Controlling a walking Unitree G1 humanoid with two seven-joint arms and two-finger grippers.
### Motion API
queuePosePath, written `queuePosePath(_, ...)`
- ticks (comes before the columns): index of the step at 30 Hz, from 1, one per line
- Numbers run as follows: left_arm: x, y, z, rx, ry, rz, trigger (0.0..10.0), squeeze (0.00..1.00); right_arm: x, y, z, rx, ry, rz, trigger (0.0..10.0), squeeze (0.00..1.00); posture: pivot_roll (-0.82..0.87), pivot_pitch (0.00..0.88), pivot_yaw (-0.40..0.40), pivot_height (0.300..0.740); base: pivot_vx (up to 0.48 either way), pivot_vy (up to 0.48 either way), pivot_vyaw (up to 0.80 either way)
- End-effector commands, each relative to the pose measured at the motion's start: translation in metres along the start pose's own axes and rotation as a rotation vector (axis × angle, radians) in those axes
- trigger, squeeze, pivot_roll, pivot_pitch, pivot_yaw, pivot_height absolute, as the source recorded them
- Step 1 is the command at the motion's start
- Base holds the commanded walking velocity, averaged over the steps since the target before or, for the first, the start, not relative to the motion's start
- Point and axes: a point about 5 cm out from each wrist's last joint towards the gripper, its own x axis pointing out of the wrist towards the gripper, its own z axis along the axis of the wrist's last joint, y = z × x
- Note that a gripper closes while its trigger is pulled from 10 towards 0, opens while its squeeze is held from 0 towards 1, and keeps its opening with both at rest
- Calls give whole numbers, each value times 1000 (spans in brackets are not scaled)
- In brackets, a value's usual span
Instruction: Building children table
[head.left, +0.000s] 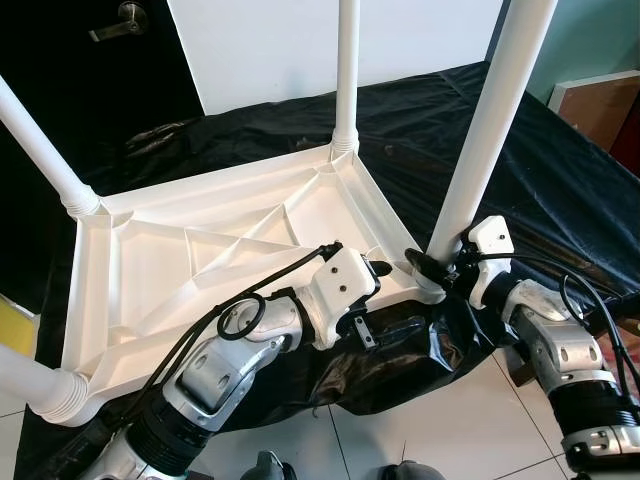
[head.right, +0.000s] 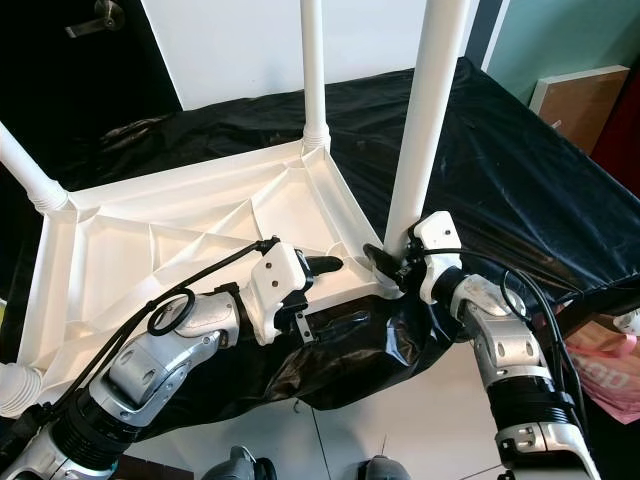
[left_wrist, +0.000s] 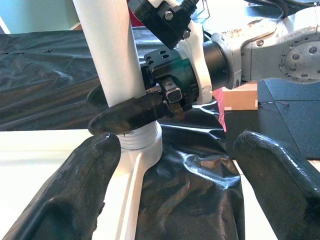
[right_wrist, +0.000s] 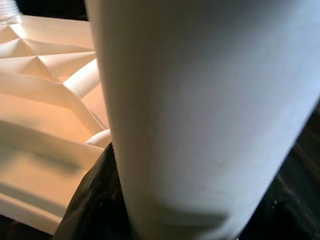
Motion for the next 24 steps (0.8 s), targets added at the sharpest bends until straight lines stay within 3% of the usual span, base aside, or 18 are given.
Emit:
queuePosePath(1,-2,-1,-1,5,13,-12,10000,0,-5,-1,-11,41,41,-57,10000,0,-78,92,54,740,0,0,0)
queuePosePath(11,-2,-2,-1,3,13,-17,10000,0,-3,17,-9,75,-5,-204,10000,0,-80,96,58,740,0,0,0)
queuePosePath(17,-1,-1,-2,-1,13,-13,10000,0,0,25,-7,146,-9,-404,10000,0,-83,95,58,740,0,0,0)
queuePosePath(24,-1,0,-2,0,10,-10,10000,0,1,37,-8,182,-1,-526,10000,0,-81,86,50,740,0,0,0)
